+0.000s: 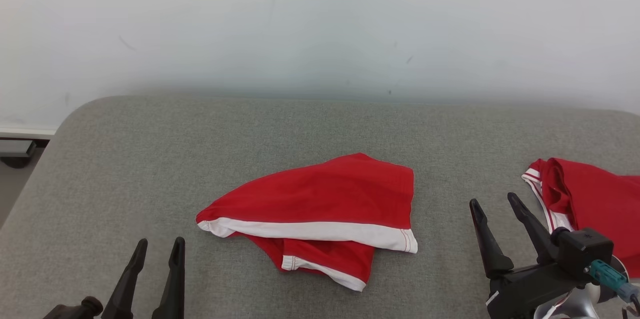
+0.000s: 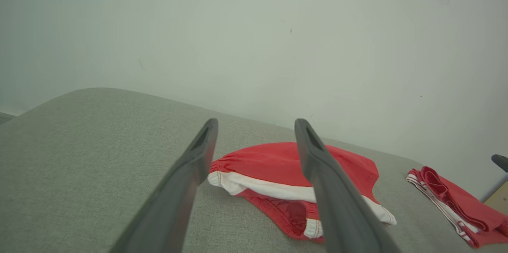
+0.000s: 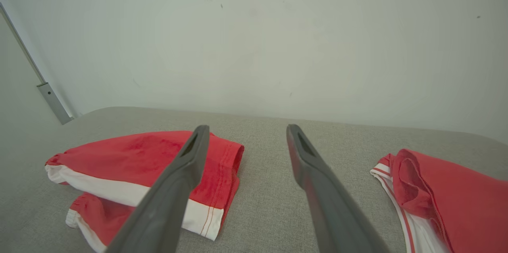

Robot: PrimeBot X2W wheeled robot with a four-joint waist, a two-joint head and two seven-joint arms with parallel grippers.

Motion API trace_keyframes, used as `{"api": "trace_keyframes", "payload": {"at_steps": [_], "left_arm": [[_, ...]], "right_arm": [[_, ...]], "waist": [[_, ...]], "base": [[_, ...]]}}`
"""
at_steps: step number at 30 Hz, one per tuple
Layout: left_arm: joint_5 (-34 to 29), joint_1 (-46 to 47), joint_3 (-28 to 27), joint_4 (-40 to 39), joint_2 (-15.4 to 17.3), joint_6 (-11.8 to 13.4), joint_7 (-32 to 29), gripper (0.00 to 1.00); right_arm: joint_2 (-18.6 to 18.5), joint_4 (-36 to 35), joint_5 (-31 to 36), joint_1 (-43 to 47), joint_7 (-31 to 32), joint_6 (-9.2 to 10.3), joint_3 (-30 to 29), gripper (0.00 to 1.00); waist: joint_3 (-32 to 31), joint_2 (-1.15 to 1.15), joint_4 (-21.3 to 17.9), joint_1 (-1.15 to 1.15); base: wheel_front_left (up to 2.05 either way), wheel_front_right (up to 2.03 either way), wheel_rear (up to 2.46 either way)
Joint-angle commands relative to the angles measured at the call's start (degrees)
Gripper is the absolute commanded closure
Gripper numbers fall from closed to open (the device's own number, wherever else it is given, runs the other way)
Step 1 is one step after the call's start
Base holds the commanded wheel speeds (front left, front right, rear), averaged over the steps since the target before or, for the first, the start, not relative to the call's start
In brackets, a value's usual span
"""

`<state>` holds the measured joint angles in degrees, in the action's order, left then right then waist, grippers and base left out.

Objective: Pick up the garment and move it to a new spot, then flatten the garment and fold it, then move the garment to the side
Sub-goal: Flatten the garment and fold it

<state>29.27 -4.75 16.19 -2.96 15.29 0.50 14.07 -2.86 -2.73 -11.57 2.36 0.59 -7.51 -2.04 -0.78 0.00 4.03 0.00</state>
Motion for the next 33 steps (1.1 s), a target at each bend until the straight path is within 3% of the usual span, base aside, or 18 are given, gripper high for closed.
{"api": "trace_keyframes", "payload": {"at_steps": [1, 9, 13, 18, 27, 33], "left_arm": [[0.17, -0.76, -0.03, 0.05, 0.01, 0.22, -0.27, 0.0], [-0.3, 0.18, 0.87, 0.18, 0.39, 0.66, -1.68, 0.0], [-1.47, 3.03, 2.56, 0.26, 1.67, 0.61, -6.19, 0.0], [-0.69, 6.43, 3.79, 2.35, 2.39, 0.61, -12.75, 0.0], [1.21, 17.42, 5.46, 11.96, 2.02, 0.2, -25.04, 0.0], [2.99, 23.39, 5.03, 17.18, 1.94, 0.27, -30.39, 0.0]], "right_arm": [[-0.09, 0.04, -0.1, -0.49, 0.21, 0.05, -0.12, 0.0], [-0.09, -0.05, -0.15, -0.73, 0.87, 0.05, 0.05, 0.0], [-0.1, -0.4, 0.35, -1.7, 4.24, 0.05, -0.54, 0.0], [-0.07, -0.04, 0.81, -2.92, 11.08, 0.05, -0.23, 0.0], [-0.09, 3.16, 0.95, -8.29, 30.62, 0.05, 2.46, 0.0], [-0.08, 4.23, -0.94, -11.23, 37.65, 0.05, 4.6, 0.0]], "waist": [[0.18, 0.0, 0.14, 0.0], [0.75, 0.0, 0.24, 0.0], [0.92, 0.0, 0.24, 0.0], [1.38, 0.0, 0.07, 0.0], [4.36, 0.0, -0.63, 0.0], [7.0, 0.0, -0.68, 0.0]], "base": [[0.0, 0.0, 0.0], [0.0, 0.0, 0.0], [0.0, 0.0, 0.0], [0.0, 0.0, 0.0], [0.0, 0.0, 0.0], [0.0, 0.0, 0.0]]}}
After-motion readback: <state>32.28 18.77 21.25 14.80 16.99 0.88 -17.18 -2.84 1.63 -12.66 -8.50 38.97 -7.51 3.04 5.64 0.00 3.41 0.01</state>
